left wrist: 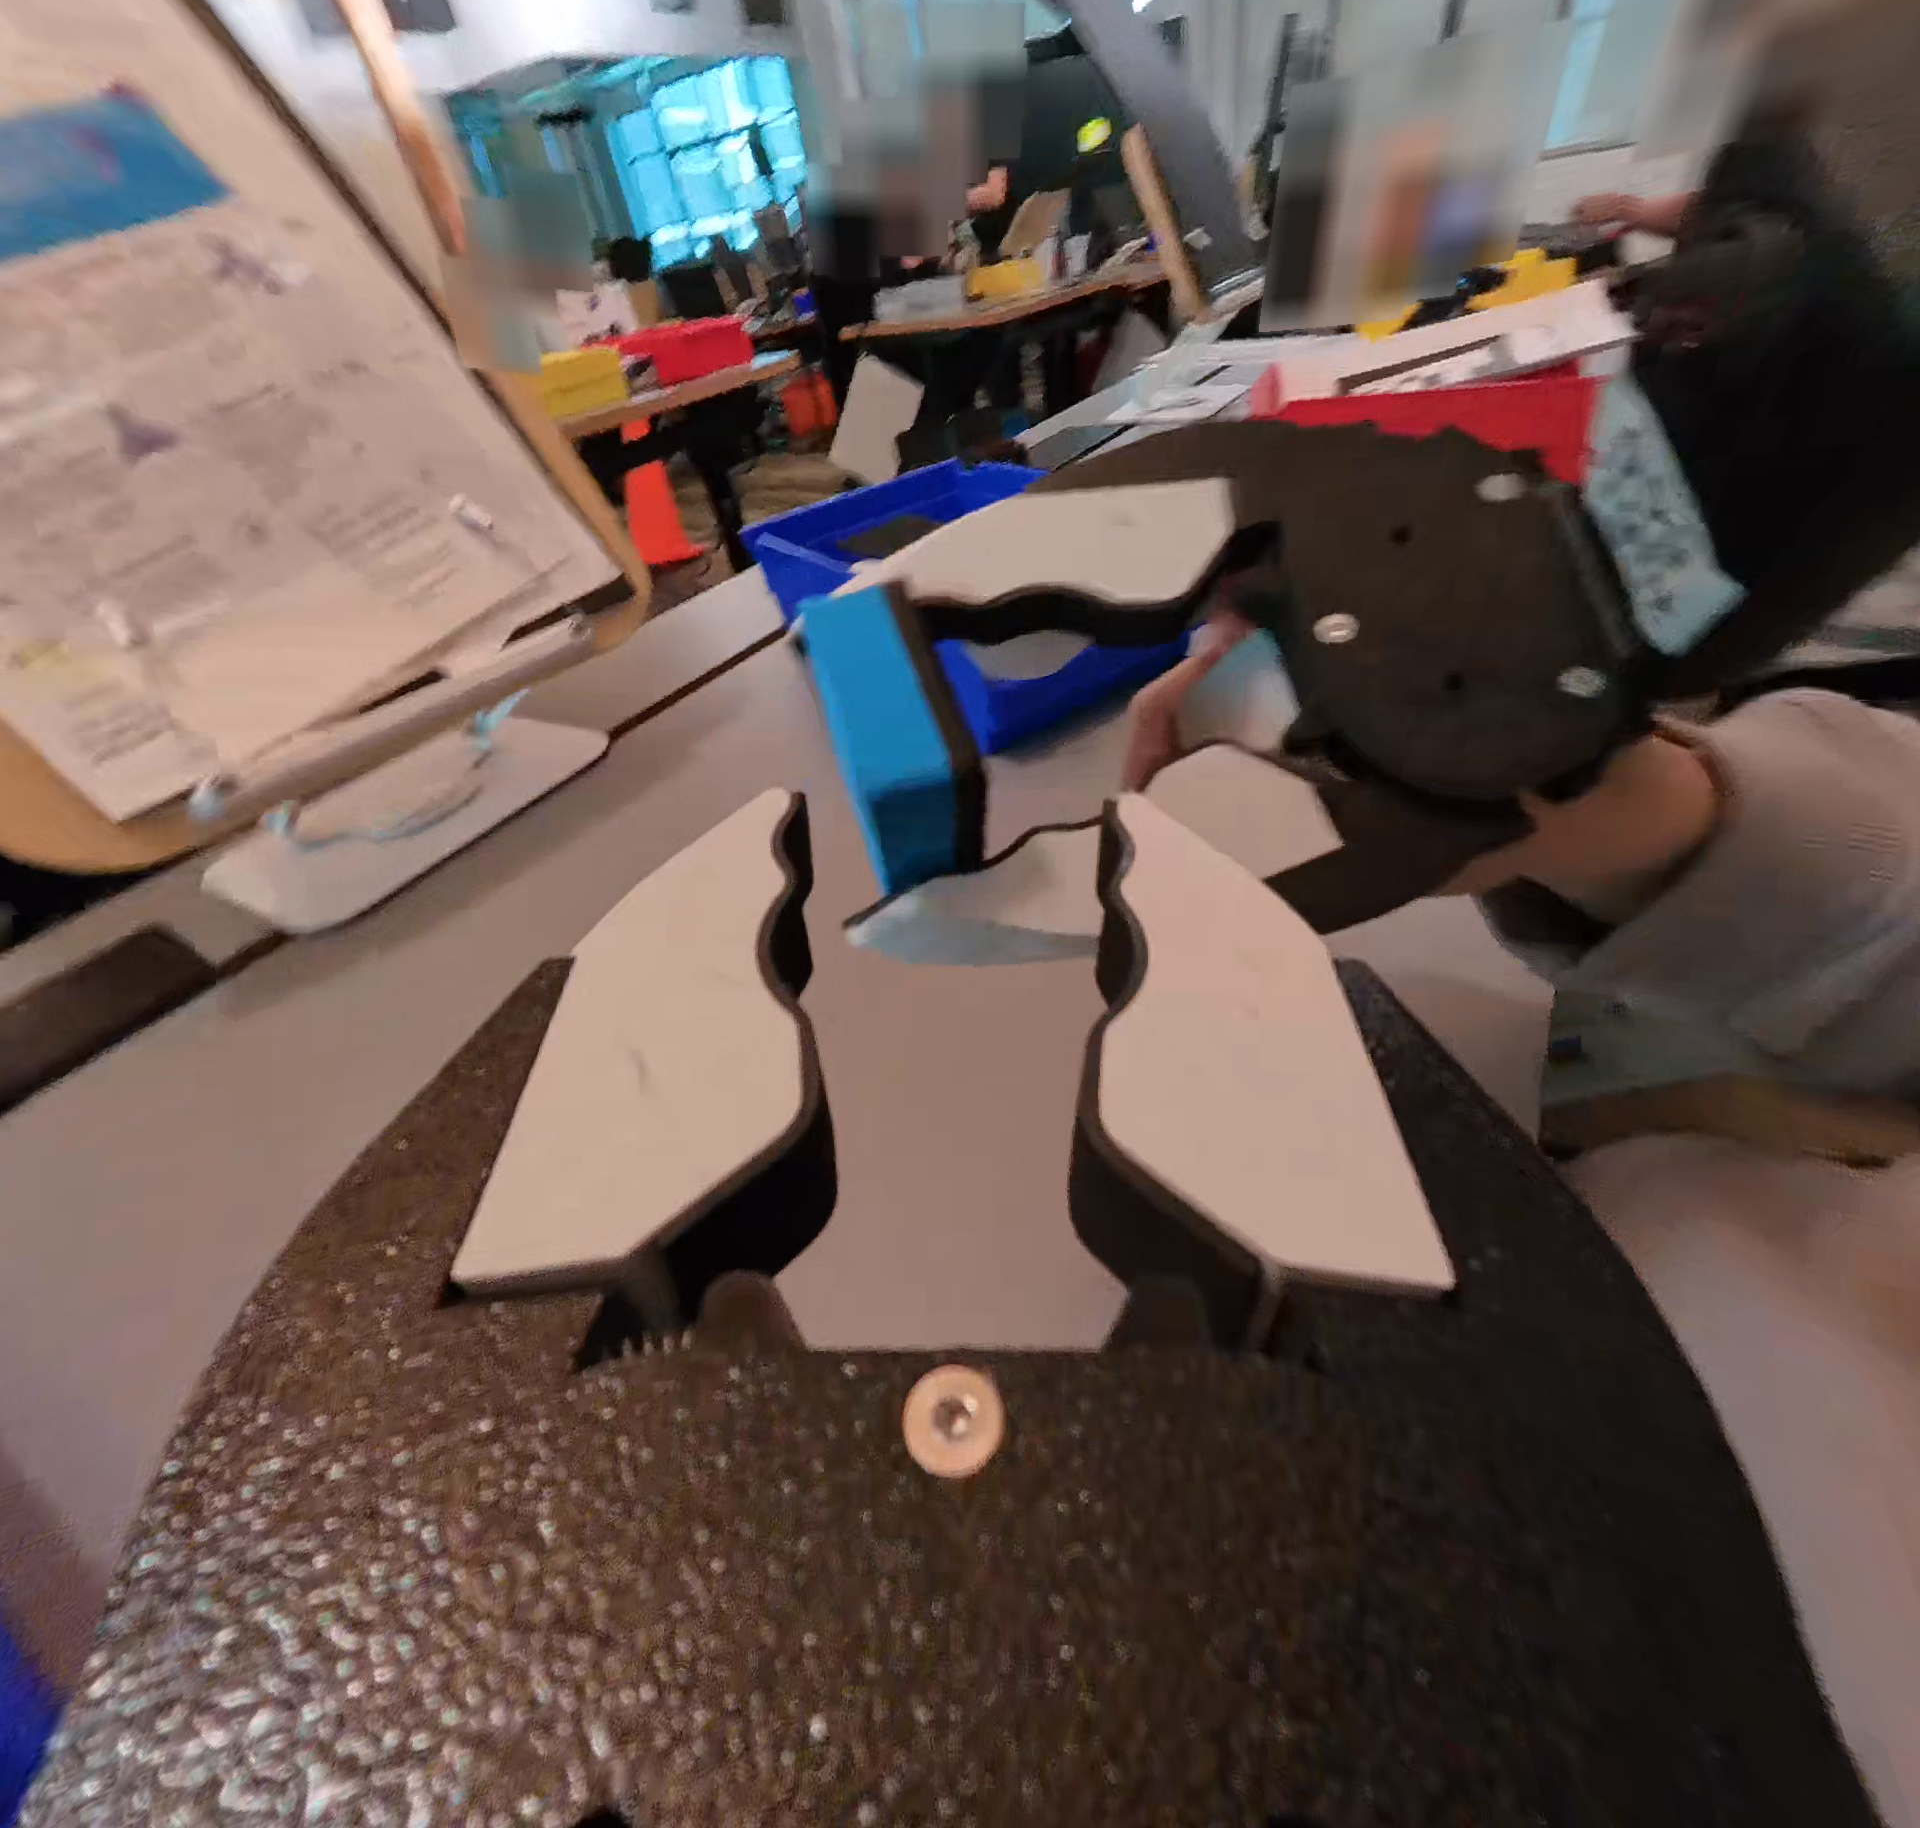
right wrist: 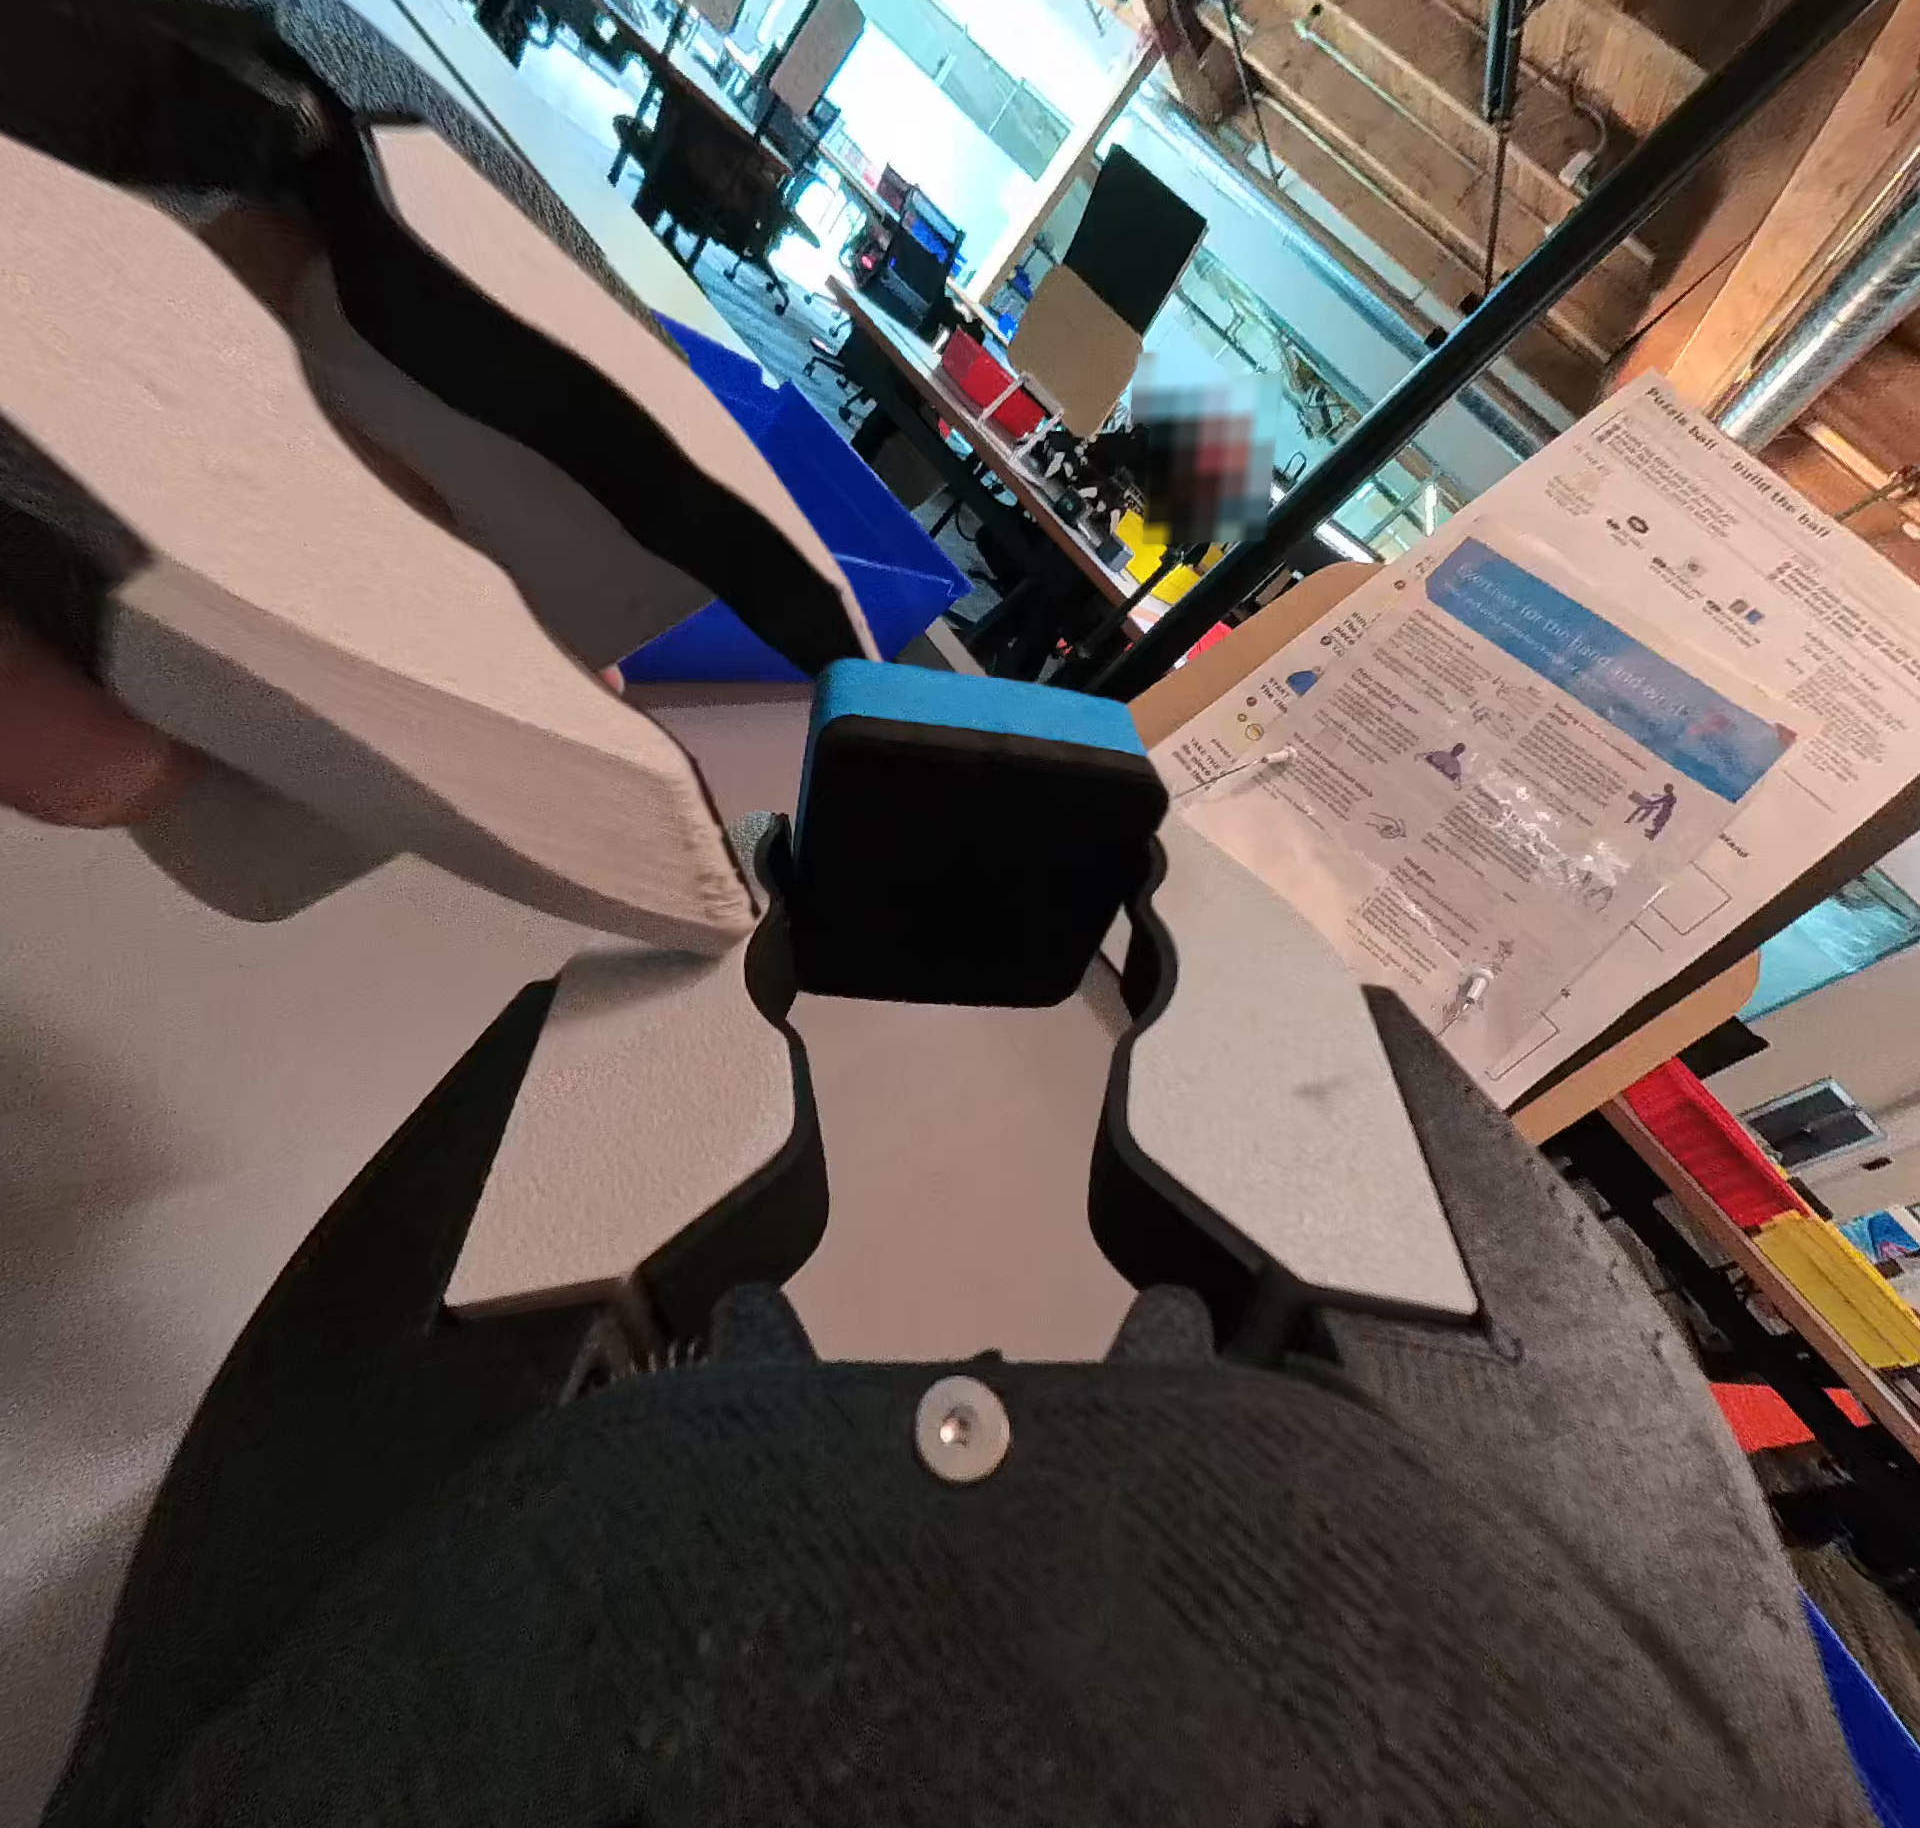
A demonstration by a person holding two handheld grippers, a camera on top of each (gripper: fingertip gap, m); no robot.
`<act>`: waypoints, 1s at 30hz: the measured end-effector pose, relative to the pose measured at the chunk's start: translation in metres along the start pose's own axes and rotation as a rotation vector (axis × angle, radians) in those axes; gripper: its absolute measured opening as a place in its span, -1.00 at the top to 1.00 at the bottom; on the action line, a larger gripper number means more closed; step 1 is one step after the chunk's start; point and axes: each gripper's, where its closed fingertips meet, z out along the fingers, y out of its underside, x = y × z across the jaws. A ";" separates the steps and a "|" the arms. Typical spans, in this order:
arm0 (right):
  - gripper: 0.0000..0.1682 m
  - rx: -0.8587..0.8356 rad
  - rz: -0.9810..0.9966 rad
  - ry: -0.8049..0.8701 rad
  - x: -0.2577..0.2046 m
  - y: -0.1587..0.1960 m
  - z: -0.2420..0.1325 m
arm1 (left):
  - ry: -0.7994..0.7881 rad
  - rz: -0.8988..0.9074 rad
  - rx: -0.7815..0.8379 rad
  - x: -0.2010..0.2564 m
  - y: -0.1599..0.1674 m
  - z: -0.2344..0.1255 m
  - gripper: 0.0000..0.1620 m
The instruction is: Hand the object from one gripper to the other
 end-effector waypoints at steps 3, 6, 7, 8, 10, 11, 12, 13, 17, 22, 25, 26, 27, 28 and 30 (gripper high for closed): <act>0.27 0.002 -0.015 -0.011 -0.003 -0.001 0.000 | -0.013 -0.038 0.024 -0.004 -0.003 -0.002 0.44; 0.27 0.010 -0.002 -0.025 -0.007 -0.004 0.000 | 0.000 -0.070 0.068 -0.003 -0.009 -0.003 0.69; 0.27 0.006 -0.001 -0.029 -0.007 -0.003 0.000 | -0.004 -0.067 0.055 -0.004 -0.007 -0.003 0.70; 0.27 -0.001 -0.005 -0.033 -0.008 -0.002 0.000 | 0.000 -0.066 0.041 -0.003 -0.005 -0.003 0.70; 0.27 0.017 0.003 -0.019 -0.006 -0.005 -0.001 | 0.007 -0.069 0.003 -0.003 0.000 -0.003 0.68; 0.27 0.013 0.001 -0.023 -0.006 -0.006 -0.001 | 0.006 -0.067 -0.007 -0.002 0.002 -0.002 0.65; 0.27 0.007 -0.007 -0.028 -0.007 -0.005 -0.001 | 0.002 -0.064 0.001 -0.003 0.001 -0.001 0.66; 0.27 0.012 -0.010 -0.019 -0.006 -0.005 -0.001 | 0.001 -0.057 0.005 -0.003 0.001 -0.001 0.71; 0.27 0.001 -0.016 -0.081 -0.012 -0.002 0.000 | 0.019 -0.007 -0.027 -0.004 0.006 -0.002 0.72; 0.16 0.097 0.148 -0.399 -0.033 -0.017 -0.017 | 0.188 0.115 0.017 0.003 0.001 -0.020 0.72; 0.09 0.165 0.299 -0.738 -0.057 -0.027 -0.045 | 0.412 0.131 0.072 0.019 -0.003 -0.045 0.72; 0.07 0.195 0.362 -0.810 -0.060 -0.030 -0.052 | 0.486 0.125 0.092 0.025 -0.004 -0.055 0.72; 0.05 0.231 0.434 -0.885 -0.062 -0.035 -0.058 | 0.553 0.116 0.111 0.031 -0.005 -0.063 0.73; 0.07 0.265 0.516 -0.969 -0.065 -0.040 -0.064 | 0.618 0.107 0.130 0.037 -0.006 -0.071 0.73; 0.11 0.311 0.689 -1.163 -0.073 -0.051 -0.077 | 0.733 0.116 0.177 0.049 -0.007 -0.084 0.73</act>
